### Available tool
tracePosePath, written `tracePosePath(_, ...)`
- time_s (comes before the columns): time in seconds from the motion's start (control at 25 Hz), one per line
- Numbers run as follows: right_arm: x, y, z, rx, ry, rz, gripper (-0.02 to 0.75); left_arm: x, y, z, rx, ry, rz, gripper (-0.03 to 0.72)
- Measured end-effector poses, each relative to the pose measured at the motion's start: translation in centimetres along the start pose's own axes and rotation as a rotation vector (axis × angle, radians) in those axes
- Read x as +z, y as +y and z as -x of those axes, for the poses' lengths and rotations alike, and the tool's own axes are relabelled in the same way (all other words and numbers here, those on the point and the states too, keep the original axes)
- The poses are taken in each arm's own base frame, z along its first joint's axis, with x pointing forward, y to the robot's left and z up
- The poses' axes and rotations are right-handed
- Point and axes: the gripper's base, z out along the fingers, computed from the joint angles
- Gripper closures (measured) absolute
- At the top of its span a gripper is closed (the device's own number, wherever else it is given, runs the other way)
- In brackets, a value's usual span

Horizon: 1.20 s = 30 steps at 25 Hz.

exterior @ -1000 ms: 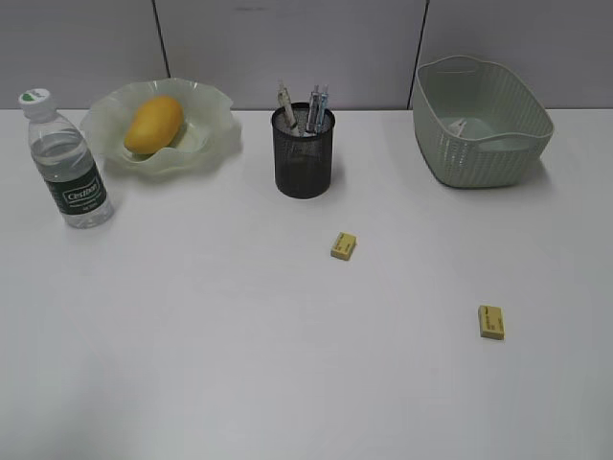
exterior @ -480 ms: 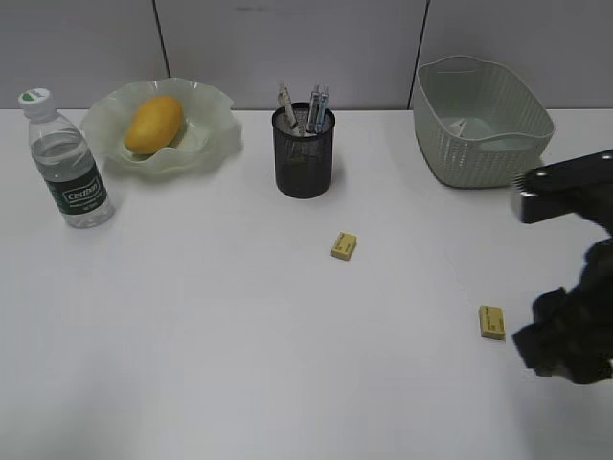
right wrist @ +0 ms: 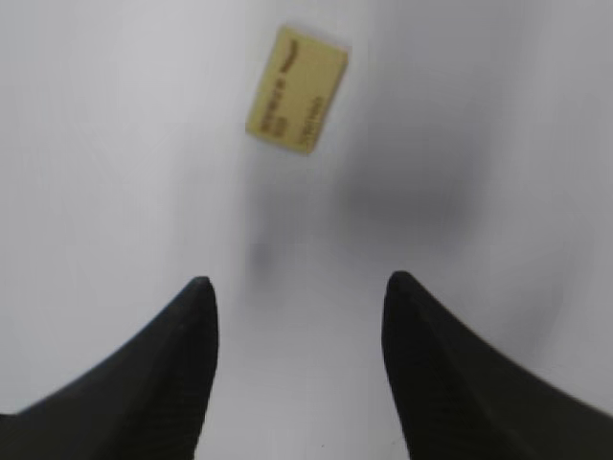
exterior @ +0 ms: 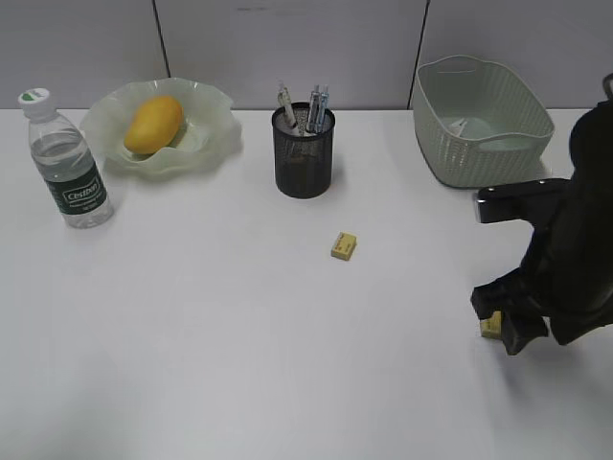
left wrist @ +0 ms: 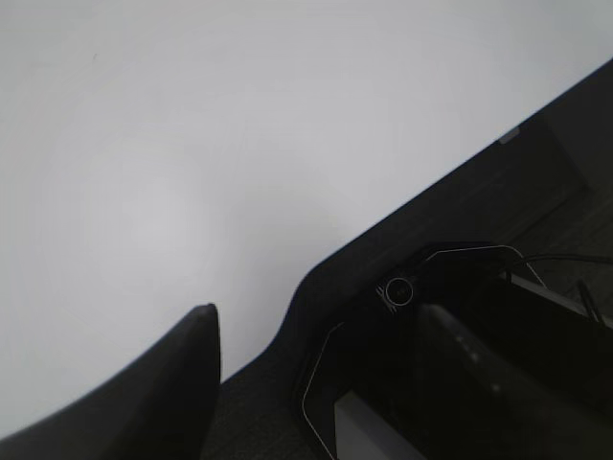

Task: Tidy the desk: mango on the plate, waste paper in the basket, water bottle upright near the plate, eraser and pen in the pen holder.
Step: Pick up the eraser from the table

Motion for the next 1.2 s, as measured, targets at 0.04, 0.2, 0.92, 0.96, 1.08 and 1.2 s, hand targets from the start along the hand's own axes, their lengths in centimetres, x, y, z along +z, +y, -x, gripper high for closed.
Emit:
tracePosePath(0.04,0.3,-0.7,0.2,0.028,0.010,0.009,0.295,0.0,0.0,0.0,0.000,0.000,0.000,0.203)
tracePosePath(0.2,0.8,-2.7,0.9,0.098,0.007,0.061,0.295,0.0,0.0,0.0,0.000,0.000,0.000,0.203)
tracePosePath(0.92,4.5,-2.2,3.9,0.244,-0.029,0.138,0.299,0.0,0.0,0.0,0.000,0.000,0.000,0.203)
tracePosePath(0.96,4.9,-2.2,3.9,0.246,-0.019,0.136,0.299,0.0,0.0,0.0,0.000,0.000,0.000,0.203)
tracePosePath(1.08,5.4,-2.2,4.0,0.262,-0.007,0.133,0.305,0.0,0.0,0.0,0.000,0.000,0.000,0.203)
tracePosePath(1.2,5.4,-2.2,4.1,0.277,-0.012,0.134,0.384,0.0,0.0,0.0,0.000,0.000,0.000,0.203)
